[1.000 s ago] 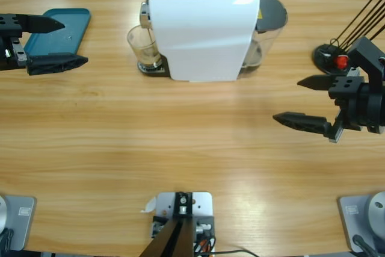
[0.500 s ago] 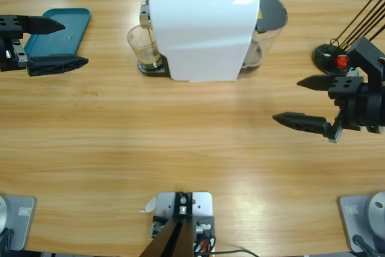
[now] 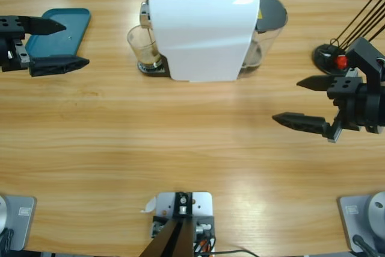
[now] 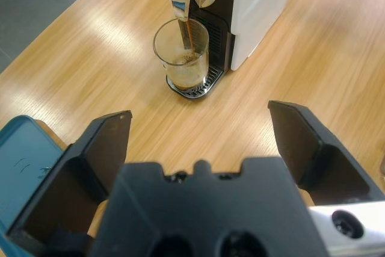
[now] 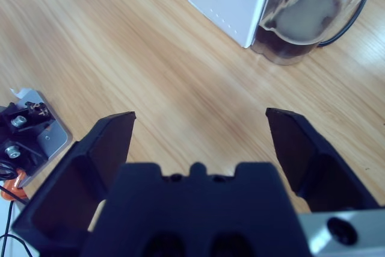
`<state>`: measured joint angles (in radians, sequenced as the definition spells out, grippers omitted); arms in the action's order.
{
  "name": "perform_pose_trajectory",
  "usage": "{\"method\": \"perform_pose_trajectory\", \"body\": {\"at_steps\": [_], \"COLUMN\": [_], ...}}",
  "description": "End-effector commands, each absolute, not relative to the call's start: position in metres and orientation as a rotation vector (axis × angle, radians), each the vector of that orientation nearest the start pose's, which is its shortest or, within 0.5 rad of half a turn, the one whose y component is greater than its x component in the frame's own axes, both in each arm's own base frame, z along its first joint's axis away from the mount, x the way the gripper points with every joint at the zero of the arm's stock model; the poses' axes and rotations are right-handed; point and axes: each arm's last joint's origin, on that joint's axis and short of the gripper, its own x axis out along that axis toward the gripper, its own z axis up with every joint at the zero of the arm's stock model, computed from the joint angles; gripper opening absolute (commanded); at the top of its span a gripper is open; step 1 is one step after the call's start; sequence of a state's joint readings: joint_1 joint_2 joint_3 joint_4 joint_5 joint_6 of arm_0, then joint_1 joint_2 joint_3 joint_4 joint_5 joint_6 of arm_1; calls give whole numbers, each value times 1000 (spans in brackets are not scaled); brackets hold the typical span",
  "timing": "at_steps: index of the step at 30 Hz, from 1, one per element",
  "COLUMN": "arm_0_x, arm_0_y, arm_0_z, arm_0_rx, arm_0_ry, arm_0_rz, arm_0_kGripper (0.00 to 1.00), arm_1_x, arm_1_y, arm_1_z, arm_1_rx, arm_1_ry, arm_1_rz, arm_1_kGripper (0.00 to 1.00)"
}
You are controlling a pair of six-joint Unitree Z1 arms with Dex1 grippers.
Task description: Pour coffee
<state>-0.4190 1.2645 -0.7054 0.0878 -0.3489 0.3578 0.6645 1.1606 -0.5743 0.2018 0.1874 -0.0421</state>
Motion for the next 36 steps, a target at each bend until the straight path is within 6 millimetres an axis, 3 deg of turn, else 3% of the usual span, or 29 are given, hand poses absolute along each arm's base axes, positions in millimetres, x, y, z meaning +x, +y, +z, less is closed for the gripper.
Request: {"method": "perform_pose_trajectory", "body": {"at_steps": [1,36], "arm_0_x": [178,180], "arm_0_y": [-98,-99], "arm_0_z": [281,280], "arm_0_rx": [369,373], "arm_0_ry": [606,600], "arm_0_rz": [-848,-849], "arm_0_kGripper": [991,996], "arm_1_x": [120,121], "arm_1_y": [107,108], "arm_1_z": [253,252], "arm_1_rx": [-250,-250], "arm_1_ry": [833,838], "arm_1_rz": [813,817], "arm_1_kGripper": [1000,1000]}}
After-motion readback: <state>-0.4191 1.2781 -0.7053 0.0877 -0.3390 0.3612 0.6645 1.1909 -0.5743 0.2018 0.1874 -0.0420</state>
